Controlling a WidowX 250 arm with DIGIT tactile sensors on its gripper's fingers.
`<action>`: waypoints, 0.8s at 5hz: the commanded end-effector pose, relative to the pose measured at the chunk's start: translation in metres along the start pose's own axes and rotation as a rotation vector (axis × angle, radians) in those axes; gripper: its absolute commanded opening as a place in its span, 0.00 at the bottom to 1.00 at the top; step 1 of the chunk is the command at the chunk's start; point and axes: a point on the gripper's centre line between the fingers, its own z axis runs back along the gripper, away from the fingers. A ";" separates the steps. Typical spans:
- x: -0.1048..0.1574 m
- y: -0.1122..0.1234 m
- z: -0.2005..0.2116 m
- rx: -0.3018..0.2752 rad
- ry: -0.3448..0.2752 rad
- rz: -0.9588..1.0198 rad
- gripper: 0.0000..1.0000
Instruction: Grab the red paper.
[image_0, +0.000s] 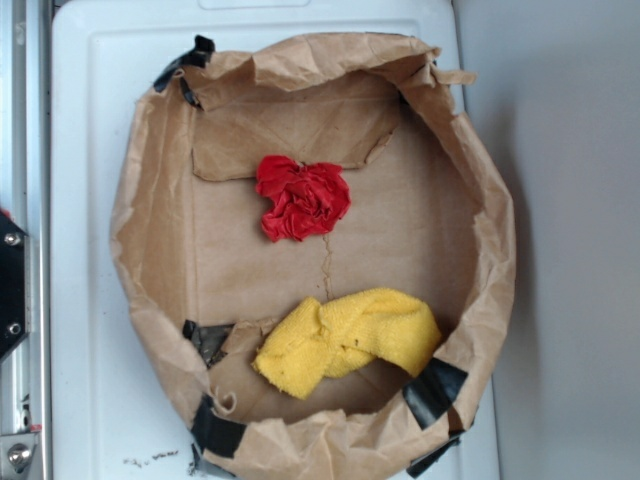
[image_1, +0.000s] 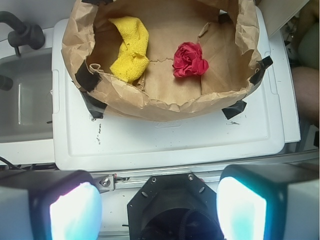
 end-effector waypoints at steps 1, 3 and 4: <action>0.000 0.000 0.000 0.000 0.000 0.000 1.00; 0.072 0.009 -0.034 0.055 -0.071 0.008 1.00; 0.097 0.016 -0.042 0.068 -0.087 -0.005 1.00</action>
